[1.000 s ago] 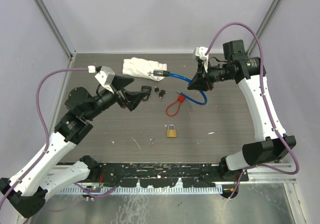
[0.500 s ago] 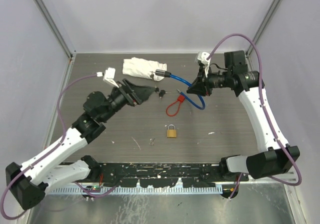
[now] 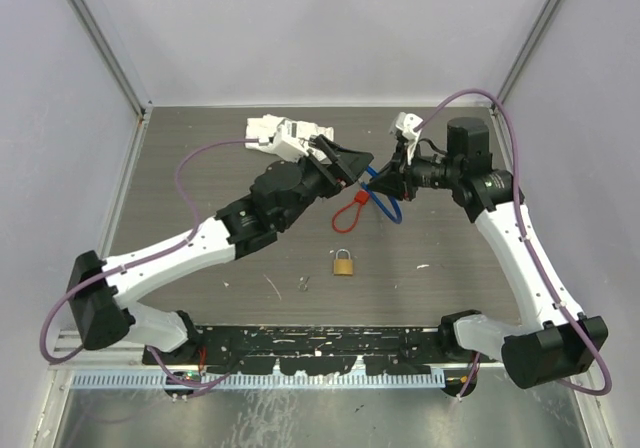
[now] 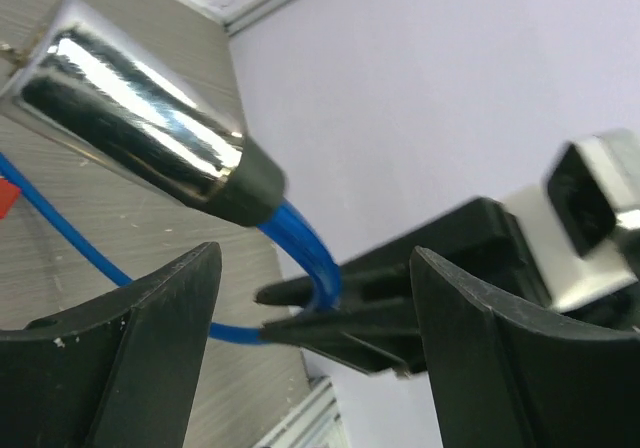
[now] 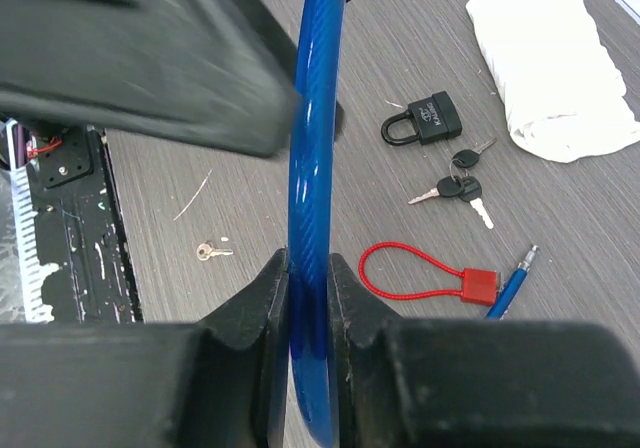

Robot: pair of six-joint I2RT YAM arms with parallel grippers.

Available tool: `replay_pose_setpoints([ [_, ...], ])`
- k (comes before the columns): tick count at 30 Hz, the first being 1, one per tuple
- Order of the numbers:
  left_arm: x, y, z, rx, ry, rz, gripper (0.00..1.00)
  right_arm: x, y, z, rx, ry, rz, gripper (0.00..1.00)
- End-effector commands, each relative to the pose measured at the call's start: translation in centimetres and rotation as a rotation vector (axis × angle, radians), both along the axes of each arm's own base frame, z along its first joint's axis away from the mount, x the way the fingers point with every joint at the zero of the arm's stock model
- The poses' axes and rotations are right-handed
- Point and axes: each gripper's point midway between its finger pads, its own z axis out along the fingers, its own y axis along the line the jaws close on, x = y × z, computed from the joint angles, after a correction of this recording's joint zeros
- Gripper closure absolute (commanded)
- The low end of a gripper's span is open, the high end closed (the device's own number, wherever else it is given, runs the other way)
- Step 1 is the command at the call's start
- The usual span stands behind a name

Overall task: Lock with the key
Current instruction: Adjust the lock.

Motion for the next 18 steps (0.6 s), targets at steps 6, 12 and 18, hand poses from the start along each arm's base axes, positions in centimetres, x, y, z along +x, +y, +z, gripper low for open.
replay_pose_setpoints([
  [6,1.8,-2.3,-0.2,-0.016,0.031,0.028,0.53,-0.2,0.6,2.5,0.048,-0.120,-0.005,0.99],
  [12,0.0,-2.2,0.8,-0.015,-0.078,-0.064,1.00,-2.5,1.5,1.3,0.058,-0.098,0.099,0.72],
  [18,-2.0,1.4,0.3,0.103,-0.201,-0.121,1.00,-5.5,1.4,0.7,0.067,-0.143,0.207,0.23],
])
